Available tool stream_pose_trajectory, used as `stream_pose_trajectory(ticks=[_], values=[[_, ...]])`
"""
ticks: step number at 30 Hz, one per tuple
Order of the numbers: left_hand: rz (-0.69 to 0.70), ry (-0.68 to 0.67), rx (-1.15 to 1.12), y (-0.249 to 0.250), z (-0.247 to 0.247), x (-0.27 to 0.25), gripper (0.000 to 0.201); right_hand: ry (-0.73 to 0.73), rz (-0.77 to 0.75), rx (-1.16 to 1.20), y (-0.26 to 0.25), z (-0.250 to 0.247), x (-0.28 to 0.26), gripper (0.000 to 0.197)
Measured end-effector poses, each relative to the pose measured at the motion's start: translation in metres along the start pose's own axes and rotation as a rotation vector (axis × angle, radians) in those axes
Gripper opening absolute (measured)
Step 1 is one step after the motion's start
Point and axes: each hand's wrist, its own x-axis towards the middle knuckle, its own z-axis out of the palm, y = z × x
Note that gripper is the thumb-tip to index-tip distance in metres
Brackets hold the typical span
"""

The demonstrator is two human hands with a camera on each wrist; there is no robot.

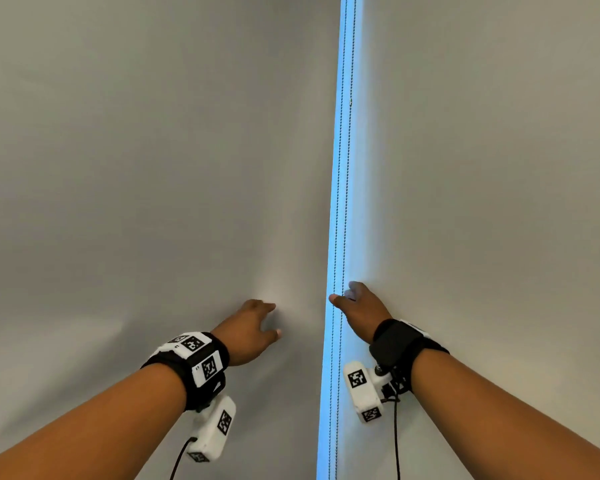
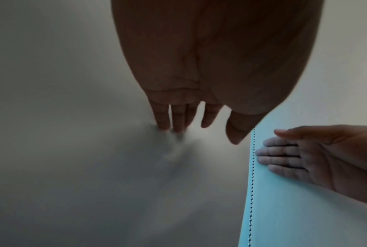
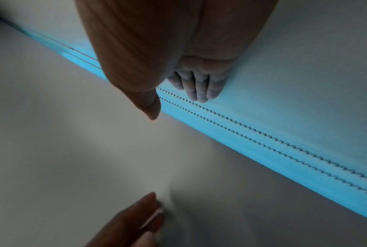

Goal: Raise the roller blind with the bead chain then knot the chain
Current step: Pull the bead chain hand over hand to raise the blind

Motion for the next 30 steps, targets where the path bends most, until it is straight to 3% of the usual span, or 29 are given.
stream_pose_trajectory(ticks=[6,9,11,16,20,25,30], values=[[-0.07,0.146,-0.123,-0.02,0.008,0.031,0.066,0.097,0.009,0.23,-0.009,0.015,0.019,0.052],[-0.066,0.14,-0.234,-0.022,0.009,0.042,0.065,0.122,0.016,0.552,-0.015,0.018,0.026,0.027],[-0.05,0.128,-0.316,-0.02,0.008,0.048,0.062,0.145,0.021,0.711,-0.016,0.016,0.022,0.03],[0.085,0.089,-0.595,-0.01,0.004,0.054,0.044,0.19,-0.017,0.691,-0.011,0.019,-0.003,0.041],[0.277,0.031,-0.842,0.012,0.014,0.054,0.032,0.176,-0.058,0.661,-0.001,0.035,-0.029,0.046],[0.434,-0.115,-1.153,0.06,0.022,0.053,0.037,0.181,-0.091,0.656,-0.009,0.045,-0.051,0.045],[0.435,-0.117,-1.427,0.096,0.005,0.053,0.043,0.165,-0.08,0.674,-0.009,0.045,-0.062,0.045]])
